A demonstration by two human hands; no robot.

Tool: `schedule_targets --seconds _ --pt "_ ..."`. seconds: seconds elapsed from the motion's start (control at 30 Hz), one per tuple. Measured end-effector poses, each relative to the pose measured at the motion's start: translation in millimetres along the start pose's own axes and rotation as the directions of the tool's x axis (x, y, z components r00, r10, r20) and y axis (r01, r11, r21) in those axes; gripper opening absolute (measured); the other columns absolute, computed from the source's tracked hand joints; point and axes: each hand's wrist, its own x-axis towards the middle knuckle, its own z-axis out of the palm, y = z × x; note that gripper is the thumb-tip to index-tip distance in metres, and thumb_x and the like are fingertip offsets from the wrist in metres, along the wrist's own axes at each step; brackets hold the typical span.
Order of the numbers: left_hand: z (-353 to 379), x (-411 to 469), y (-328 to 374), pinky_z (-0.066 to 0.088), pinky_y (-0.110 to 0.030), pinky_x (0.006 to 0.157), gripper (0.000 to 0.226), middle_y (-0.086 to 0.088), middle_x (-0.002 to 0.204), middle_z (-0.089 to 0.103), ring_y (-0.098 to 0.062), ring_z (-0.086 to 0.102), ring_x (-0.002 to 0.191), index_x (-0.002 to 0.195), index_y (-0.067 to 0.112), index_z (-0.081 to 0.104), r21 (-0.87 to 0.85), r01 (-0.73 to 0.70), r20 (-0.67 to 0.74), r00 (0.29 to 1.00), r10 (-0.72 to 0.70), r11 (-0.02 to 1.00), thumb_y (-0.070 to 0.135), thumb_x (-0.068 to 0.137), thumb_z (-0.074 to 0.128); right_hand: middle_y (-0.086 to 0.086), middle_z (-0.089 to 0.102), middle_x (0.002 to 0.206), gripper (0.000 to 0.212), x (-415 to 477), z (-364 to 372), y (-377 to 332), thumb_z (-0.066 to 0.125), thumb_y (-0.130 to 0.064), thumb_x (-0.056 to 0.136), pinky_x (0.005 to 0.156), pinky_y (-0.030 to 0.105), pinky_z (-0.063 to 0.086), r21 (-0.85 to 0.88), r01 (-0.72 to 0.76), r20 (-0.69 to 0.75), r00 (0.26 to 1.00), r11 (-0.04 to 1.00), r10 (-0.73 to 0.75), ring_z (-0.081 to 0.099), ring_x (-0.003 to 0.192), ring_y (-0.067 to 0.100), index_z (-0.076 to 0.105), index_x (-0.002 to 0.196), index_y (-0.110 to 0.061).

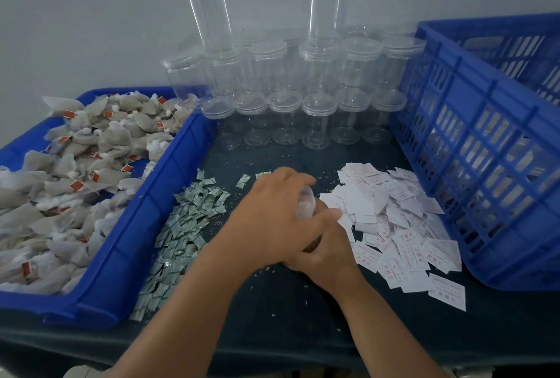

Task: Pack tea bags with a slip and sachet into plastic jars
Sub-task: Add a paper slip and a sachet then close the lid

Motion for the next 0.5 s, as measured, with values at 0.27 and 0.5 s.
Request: schedule_targets --seconds 0.27,0.5 --pt "-4 1 -8 0.054 -0.038 0.096 0.015 0.016 0.110 0.072 -0.008 0.067 0.112 0.101 0.029 0.077 -0.306 -0.300 -0.145 0.953 0.267 0.903 0.039 0.090 0.077 0.011 0.077 0.114 0.058 -2 -10 3 0.093 -0.029 0.077 0.088 0.046 0.064 0.204 -0.078 0.079 0.995 0.976 0.063 0.076 0.108 0.031 0.067 0.126 -0.015" --pt "10 -3 0 0.050 -0.021 0.102 0.062 0.030 0.127 0.064 0.009 0.058 0.118 0.127 0.044 0.068 -0.220 -0.027 -0.226 0.974 -0.024 0.975 0.070 0.071 0.070 -0.007 0.078 0.110 0.054 -6 -4 0 0.092 -0.028 0.068 0.076 0.032 0.063 0.136 -0.028 -0.060 0.998 0.990 0.037 0.078 0.101 0.016 0.068 0.115 -0.043"
